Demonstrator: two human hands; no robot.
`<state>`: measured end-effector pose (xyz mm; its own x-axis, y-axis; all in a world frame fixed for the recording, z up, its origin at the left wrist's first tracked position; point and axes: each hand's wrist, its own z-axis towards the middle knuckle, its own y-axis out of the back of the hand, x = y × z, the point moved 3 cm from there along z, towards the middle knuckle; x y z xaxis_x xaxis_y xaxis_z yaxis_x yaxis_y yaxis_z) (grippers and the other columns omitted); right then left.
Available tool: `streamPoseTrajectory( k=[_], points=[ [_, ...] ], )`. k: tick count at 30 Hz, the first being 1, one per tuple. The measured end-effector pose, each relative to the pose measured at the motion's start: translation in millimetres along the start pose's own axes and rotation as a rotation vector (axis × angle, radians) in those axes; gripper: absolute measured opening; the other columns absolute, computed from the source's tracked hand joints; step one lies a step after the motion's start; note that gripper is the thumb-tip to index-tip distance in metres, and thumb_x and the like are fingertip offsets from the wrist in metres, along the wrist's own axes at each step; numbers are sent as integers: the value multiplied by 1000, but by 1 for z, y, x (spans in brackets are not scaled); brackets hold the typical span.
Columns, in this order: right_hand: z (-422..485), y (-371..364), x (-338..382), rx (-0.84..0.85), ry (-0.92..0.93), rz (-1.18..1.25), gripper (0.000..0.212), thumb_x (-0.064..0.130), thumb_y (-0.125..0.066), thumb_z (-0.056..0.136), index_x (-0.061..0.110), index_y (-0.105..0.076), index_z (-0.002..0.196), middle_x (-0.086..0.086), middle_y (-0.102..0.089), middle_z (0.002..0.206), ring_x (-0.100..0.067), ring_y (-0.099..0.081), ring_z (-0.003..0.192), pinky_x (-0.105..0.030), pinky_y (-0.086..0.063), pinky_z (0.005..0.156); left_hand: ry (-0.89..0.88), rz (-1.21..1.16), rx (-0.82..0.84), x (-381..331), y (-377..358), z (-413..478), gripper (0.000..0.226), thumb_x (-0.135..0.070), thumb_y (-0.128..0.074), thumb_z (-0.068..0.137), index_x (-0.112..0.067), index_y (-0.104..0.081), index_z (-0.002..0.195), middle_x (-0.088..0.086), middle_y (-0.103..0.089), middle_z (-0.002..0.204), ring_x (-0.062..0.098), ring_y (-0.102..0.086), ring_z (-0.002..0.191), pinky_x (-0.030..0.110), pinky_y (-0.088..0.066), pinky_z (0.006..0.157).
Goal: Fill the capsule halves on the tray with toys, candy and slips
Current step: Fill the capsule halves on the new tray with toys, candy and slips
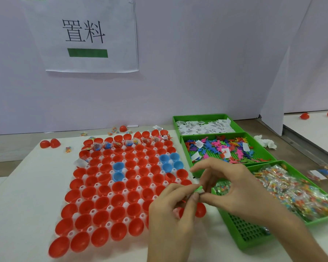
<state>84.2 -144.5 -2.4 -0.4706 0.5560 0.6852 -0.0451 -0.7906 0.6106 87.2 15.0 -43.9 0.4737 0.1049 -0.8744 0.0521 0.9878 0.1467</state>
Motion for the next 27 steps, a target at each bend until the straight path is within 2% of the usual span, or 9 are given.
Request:
streamPoseTrajectory(
  k=[2,4,6,8,11,17,21,25,27],
  points=[
    [-2,15,-4,-29,-69,40,40,15,-83,79,36,-67,109,4,-72,86,-15,-70,77,-22,-56,73,64,-55,-12,2,1,-1,34,-5,-72,85,-38,-78,91,-10,-73,84,11,-70,78,20,-55,69],
    [-3,34,-15,-165,-147,-19,30,10,-79,83,37,-73,95,6,-74,85,-11,-70,77,-22,-56,73,142,-103,-49,5,3,-2,46,-3,-72,84,-49,-75,89,-12,-76,86,9,-73,80,21,-57,72],
    [-6,46,-31,-210,-263,-168,28,10,-76,84,37,-74,83,15,-73,82,-2,-68,74,-15,-52,67,169,-129,-74,5,3,-3,47,-2,-71,84,-49,-75,89,-12,-76,85,9,-73,78,19,-57,72],
    [-10,46,-47,-44,-396,-318,24,18,-78,84,40,-71,80,25,-70,80,6,-64,74,-10,-48,66,175,-150,-73,3,3,-3,38,-2,-70,84,-40,-77,86,-11,-76,83,10,-74,76,18,-57,71],
    [-14,39,-63,155,-515,-411,18,34,-84,78,44,-70,84,16,-69,84,3,-62,76,-20,-52,68,182,-183,-54,1,3,-4,27,-1,-67,86,-27,-75,92,-6,-76,81,12,-74,72,18,-57,68],
    [-11,28,-72,179,-522,-420,21,27,-87,72,40,-70,70,17,-67,73,2,-60,64,-13,-44,55,191,-233,-62,1,2,-4,20,0,-64,89,-16,-74,95,2,-76,77,14,-73,67,19,-56,65],
    [-11,31,-71,136,-490,-433,17,31,-77,84,37,-70,70,27,-66,78,6,-59,74,-11,-40,58,187,-269,-67,2,3,-3,22,-1,-63,90,-20,-74,93,3,-75,75,16,-71,65,22,-57,64],
    [-8,39,-60,-71,-439,-379,20,26,-70,91,34,-73,73,20,-69,73,6,-60,70,-8,-43,62,185,-299,-75,1,3,-2,23,-4,-62,91,-23,-75,93,4,-75,74,18,-71,65,22,-56,62],
    [-5,40,-47,-207,-378,-186,17,24,-72,89,33,-78,77,22,-72,76,6,-65,71,-6,-46,66,193,-338,-93,1,4,-1,25,-3,-62,89,-24,-76,92,5,-75,73,18,-70,64,21,-56,62]
  ],
)
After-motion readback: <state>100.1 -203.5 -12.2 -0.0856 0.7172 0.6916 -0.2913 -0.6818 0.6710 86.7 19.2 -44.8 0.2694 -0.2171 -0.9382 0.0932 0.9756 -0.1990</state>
